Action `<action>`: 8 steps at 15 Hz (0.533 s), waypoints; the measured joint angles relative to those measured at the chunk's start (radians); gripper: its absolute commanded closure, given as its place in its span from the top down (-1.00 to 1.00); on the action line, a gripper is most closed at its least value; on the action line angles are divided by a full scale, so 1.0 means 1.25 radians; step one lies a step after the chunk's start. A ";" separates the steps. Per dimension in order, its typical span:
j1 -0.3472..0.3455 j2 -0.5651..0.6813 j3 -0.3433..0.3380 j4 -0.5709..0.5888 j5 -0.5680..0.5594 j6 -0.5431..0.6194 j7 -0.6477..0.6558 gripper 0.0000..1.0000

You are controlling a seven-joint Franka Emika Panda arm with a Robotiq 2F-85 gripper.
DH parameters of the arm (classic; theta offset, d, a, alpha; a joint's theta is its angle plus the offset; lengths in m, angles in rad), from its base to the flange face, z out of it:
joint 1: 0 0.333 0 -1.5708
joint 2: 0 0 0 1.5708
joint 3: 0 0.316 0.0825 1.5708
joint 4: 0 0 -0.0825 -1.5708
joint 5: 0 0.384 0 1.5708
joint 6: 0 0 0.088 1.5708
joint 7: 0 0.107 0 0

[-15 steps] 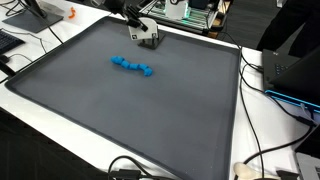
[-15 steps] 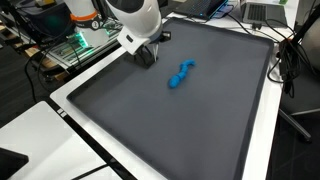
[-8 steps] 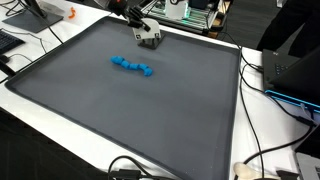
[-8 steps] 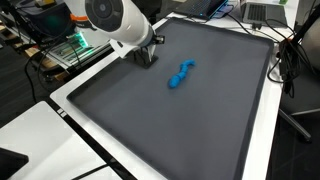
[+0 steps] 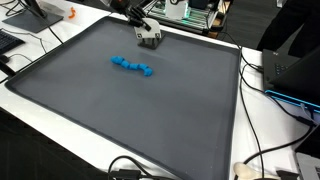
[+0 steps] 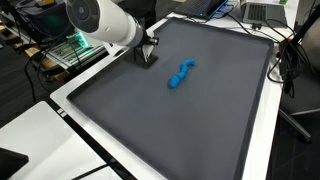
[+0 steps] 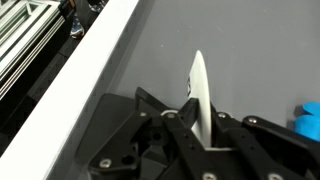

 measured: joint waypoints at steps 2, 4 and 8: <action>0.000 -0.016 -0.003 -0.023 0.004 0.030 0.000 -0.96; 0.000 -0.027 -0.004 -0.043 0.013 0.061 0.000 -0.96; 0.000 -0.032 -0.003 -0.068 0.047 0.118 -0.001 -0.96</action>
